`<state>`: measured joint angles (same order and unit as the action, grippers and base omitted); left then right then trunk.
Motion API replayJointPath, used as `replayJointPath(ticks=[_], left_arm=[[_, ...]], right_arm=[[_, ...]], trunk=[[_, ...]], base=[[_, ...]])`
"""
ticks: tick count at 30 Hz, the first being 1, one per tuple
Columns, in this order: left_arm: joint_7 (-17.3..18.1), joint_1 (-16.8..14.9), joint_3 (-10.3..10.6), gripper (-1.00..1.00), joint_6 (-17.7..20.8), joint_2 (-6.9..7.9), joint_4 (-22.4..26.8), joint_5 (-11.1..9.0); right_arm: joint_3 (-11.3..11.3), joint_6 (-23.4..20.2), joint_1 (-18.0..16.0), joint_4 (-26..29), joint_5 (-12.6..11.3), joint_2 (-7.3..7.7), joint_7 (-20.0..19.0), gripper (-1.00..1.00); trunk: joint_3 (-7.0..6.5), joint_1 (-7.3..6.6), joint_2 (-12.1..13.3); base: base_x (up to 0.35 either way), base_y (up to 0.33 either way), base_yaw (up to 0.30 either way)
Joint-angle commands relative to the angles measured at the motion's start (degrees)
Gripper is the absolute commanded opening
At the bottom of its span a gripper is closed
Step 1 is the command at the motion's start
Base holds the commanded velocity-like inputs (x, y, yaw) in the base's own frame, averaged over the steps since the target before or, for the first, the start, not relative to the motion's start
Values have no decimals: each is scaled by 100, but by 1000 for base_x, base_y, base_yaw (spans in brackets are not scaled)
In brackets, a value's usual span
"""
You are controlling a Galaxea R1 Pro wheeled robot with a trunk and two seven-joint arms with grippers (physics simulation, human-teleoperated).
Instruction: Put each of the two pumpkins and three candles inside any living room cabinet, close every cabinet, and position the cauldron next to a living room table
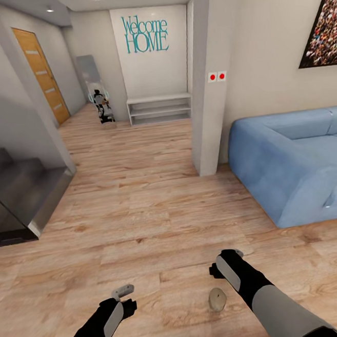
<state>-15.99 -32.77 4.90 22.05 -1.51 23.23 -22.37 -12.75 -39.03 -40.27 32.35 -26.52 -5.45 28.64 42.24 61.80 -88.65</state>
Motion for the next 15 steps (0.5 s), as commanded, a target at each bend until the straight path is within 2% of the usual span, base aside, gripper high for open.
replayJointPath(ticks=[1, 6, 13, 15], left_arm=[[-47, -1, 47, 100, 157, 13, 46, -63], [-34, -1, 60, 100, 919, 29, 758, -70], [-60, -1, 43, 100, 1080, -19, 1046, -75], [-63, -1, 45, 100, 1081, -79, 1055, -85]], right_arm=[[-16, -15, -5, 7, -53, -7, 54, 100], [7, -14, -7, 8, -31, -39, 54, 100], [9, -17, -7, 3, -66, -44, 45, 100], [9, -17, -6, 4, -70, -44, 45, 100]], trunk=[[23, 22, -44], [113, 132, -245], [239, 286, -526], [275, 330, -606]], base=[[0, 0, 0], [0, 0, 0], [0, 0, 0], [0, 0, 0]])
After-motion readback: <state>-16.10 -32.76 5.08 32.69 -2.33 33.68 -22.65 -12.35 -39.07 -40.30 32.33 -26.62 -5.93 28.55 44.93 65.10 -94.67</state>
